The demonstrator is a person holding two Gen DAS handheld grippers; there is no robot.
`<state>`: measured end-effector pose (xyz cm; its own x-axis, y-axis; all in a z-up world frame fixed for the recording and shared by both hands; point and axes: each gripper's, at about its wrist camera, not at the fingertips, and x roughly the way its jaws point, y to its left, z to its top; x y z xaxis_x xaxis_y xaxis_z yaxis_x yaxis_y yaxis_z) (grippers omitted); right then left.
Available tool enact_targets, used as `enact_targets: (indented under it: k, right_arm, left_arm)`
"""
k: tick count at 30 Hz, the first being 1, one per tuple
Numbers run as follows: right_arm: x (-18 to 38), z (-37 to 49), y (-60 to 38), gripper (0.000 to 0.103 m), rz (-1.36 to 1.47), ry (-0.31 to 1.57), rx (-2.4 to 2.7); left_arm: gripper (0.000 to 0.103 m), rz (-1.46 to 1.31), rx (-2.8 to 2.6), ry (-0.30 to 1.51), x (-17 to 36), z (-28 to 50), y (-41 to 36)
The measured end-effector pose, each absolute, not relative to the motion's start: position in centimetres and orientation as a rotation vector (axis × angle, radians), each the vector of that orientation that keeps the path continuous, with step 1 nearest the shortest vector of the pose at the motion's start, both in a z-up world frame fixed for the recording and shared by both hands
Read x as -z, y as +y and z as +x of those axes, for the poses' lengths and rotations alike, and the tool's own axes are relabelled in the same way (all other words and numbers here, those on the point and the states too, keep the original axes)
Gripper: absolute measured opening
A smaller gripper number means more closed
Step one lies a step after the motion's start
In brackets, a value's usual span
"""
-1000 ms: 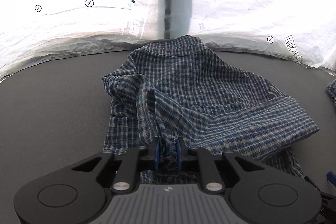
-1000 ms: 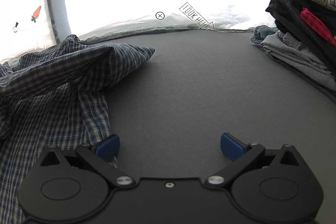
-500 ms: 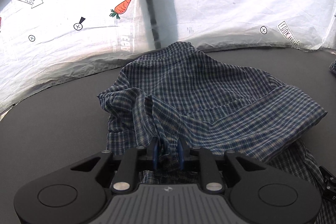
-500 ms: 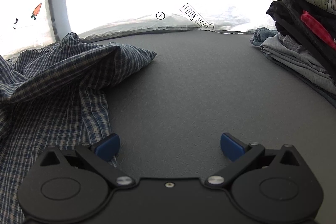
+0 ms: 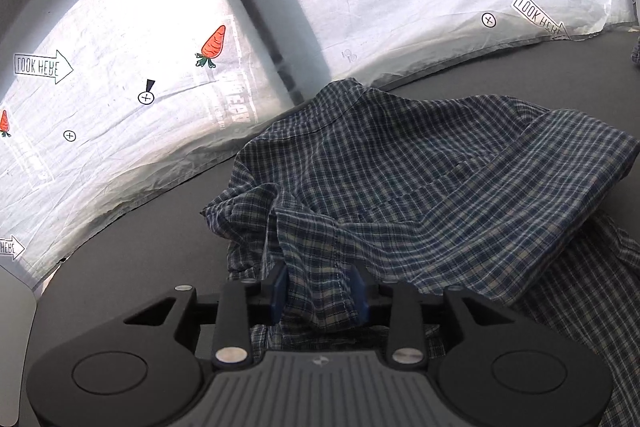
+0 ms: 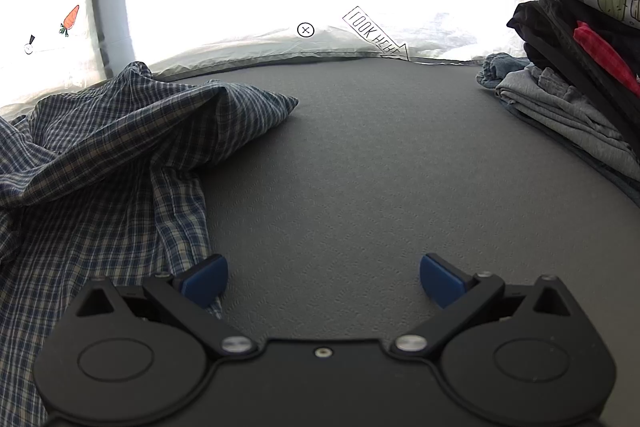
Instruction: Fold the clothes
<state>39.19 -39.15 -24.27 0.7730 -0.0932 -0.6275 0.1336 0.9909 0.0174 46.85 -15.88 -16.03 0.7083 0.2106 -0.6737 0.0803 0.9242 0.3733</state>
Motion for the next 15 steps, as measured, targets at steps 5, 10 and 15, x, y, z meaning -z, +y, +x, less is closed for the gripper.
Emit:
enact_targets:
  k: [5, 10, 15]
  right_arm:
    - [24.3, 39.2, -39.2, 0.103, 0.062, 0.676, 0.122]
    - [24.2, 39.2, -39.2, 0.103, 0.064, 0.683, 0.12]
    - [23.2, 40.2, -40.0, 0.1, 0.115, 0.765, 0.102]
  left_arm:
    - [0.017, 0.342, -0.014, 0.784, 15.7, 46.6, -15.7]
    - [0.004, 0.287, -0.085, 0.786, 15.1, 46.5, -15.3]
    - [0.002, 0.231, -0.118, 0.714, 12.1, 45.5, -14.5]
